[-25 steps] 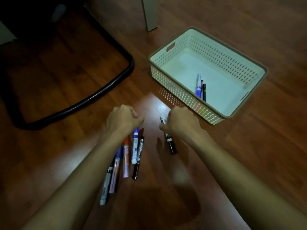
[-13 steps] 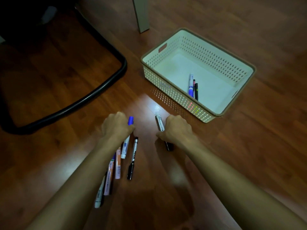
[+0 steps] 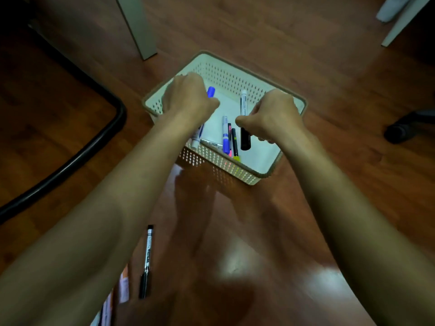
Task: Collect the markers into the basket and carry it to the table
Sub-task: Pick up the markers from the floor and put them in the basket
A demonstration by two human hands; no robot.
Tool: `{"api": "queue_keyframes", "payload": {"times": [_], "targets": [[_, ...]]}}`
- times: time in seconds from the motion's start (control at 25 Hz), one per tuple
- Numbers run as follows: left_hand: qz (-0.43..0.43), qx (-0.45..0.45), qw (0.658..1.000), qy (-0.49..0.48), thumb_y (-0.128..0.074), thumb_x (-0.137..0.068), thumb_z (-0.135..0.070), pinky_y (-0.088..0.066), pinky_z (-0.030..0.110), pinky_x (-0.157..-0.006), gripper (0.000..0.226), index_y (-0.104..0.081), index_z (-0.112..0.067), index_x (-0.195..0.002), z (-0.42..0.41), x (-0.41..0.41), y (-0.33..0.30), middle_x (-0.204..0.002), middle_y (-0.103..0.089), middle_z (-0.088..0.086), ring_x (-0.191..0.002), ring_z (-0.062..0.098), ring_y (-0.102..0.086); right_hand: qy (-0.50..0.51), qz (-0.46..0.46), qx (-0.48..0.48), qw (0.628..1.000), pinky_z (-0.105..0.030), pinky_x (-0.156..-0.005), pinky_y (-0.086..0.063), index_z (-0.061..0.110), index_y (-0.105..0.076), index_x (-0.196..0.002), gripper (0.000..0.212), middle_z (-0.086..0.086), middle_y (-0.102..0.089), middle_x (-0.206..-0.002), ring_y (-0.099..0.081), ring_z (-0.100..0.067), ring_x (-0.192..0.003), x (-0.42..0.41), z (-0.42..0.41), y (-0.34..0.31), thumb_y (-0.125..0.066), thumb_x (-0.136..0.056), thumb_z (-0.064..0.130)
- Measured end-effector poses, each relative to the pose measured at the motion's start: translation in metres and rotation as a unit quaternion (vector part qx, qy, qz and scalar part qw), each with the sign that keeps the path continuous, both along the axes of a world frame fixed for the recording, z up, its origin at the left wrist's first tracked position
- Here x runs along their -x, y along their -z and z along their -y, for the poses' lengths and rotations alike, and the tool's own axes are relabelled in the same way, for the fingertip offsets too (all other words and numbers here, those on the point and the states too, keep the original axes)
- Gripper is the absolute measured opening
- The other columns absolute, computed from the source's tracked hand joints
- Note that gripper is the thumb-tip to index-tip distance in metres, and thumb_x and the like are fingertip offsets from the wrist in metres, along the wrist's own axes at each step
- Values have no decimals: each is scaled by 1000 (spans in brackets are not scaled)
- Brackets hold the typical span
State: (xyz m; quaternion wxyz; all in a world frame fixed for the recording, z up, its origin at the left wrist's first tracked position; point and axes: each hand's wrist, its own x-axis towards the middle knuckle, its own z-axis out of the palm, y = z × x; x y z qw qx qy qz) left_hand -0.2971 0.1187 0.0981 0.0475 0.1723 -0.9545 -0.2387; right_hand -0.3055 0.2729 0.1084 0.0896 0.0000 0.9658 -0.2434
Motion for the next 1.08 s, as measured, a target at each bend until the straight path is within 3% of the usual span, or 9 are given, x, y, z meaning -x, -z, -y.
{"api": "queue_keyframes", "payload": {"times": [0.08,0.16,0.28,0.36,0.6,0.72,0.84,0.92,1.08], "targets": [[20,1,1000,6,-66,-81,-27,-38,35,-62,24,-59,-8,-68,-7,9,10,-69,-58,6,-89,30,-60,-6,15,-25,1000,-37,-62,-61,0,-75,-79,23,-10,-68,-60,-60,-20,-46,1,-3,11,-70,-71,21],[27,5,1000,11,-66,-84,-25,-35,34,-61,25,-57,-9,-67,-9,12,19,-67,-56,6,-87,30,-61,-9,19,-32,999,-39,-63,-63,-1,-72,-75,22,-13,-70,-64,-65,-23,-51,-1,-5,22,-72,-71,21],[24,17,1000,7,-69,-87,-37,-41,34,-69,36,-68,-6,-105,-9,13,25,-106,-70,14,-106,33,-63,-19,23,-37,999,-40,-64,-63,3,-68,-74,28,-11,-69,-67,-69,-25,-58,-4,-6,35,-75,-78,29],[5,25,1000,1,-69,-86,-42,-44,35,-74,46,-67,-5,-113,-6,11,25,-115,-69,13,-110,32,-62,-26,12,-38,999,-40,-64,-63,5,-70,-79,30,-11,-69,-71,-69,-26,-61,-5,-4,38,-75,-79,34],[-66,5,997,-45,-69,-82,-43,-54,37,-87,33,-73,-12,-91,28,-34,12,-112,-73,4,-109,26,-65,-85,-35,39,995,-36,-60,-58,11,-68,-69,30,-4,-65,-61,-68,-25,-60,-42,35,14,-69,-76,40],[-65,0,994,-84,-68,-79,-44,-55,36,-81,25,-62,-21,-73,51,-76,11,-95,-75,2,-99,26,-68,-149,-33,48,987,-34,-63,-53,11,-69,-72,36,-7,-68,-68,-66,-28,-70,-81,62,15,-65,-74,47],[-4,8,992,-128,-69,-80,-45,-50,33,-79,24,-63,-23,-72,78,-131,26,-90,-74,5,-96,29,-68,-248,19,-3,969,-34,-75,-59,7,-70,-81,49,-12,-73,-78,-72,-31,-79,-118,91,39,-64,-72,54],[62,3,986,-157,-71,-80,-46,-53,33,-82,27,-64,-22,-72,93,-169,44,-90,-75,7,-95,29,-68,-303,86,-39,948,-28,-73,-53,7,-58,-72,49,-6,-64,-73,-71,-28,-82,-143,105,56,-67,-76,56],[213,-18,957,-197,-71,-80,-50,-55,30,-68,38,-60,-19,-62,106,-231,79,-76,-72,4,-71,22,-68,-359,201,-74,908,-27,-63,-58,14,-58,-69,30,-2,-63,-58,-70,-22,-59,-191,122,79,-65,-84,39]]}}
